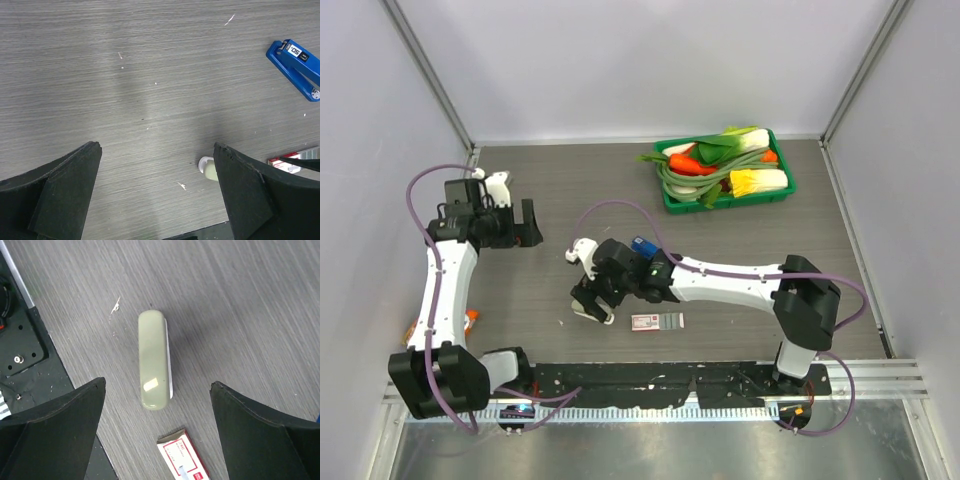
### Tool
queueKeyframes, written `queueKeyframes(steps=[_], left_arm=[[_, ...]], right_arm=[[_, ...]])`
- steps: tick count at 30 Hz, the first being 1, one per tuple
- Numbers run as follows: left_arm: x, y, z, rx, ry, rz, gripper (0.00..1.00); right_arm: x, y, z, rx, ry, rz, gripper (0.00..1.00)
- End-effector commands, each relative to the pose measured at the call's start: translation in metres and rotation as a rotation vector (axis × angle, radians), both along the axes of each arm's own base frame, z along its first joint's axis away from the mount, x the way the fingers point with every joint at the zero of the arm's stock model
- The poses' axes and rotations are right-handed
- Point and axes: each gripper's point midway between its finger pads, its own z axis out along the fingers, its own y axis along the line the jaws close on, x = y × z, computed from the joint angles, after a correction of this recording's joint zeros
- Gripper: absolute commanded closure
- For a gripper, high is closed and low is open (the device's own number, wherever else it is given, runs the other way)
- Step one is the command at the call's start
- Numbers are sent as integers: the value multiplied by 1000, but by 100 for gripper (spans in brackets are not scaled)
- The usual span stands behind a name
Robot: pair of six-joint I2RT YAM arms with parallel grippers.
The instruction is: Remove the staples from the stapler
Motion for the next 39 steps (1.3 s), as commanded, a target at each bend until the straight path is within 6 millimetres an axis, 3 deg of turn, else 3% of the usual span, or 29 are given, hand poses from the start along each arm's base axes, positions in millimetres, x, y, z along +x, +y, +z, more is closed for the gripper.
queueKeyframes(steps=[1, 7, 12, 16, 22, 26, 28, 32, 36, 39], left_arm=[[-5, -3, 13, -3, -34, -22, 0], [-9, -5, 16, -5, -30, -38, 0], [-13, -6, 18, -5, -28, -44, 0], [-15, -5, 17, 5, -25, -45, 0], [-20, -3, 8, 20, -11, -47, 11], [-22, -1, 6, 31, -1, -52, 12], [-23, -1, 3, 35, 6, -53, 11], [-24, -1, -1, 33, 15, -58, 3], [-25, -10, -3, -5, 18, -95, 0], [-28, -18, -2, -37, 15, -140, 0]], right_arm=[[-12, 7, -19, -34, 2, 71, 9], [-9, 7, -47, -108, -26, 58, 10], [5, 5, -56, -148, -80, 8, 14], [6, 7, -58, -134, -83, 5, 19], [7, 7, -61, -124, -82, -18, 35], [7, 7, -59, -110, -85, -18, 57], [7, 6, -58, -110, -85, -18, 62], [12, 10, -48, -88, -103, -41, 86], [29, 16, -18, -8, -158, -134, 95], [45, 18, 16, 126, -159, -246, 99]])
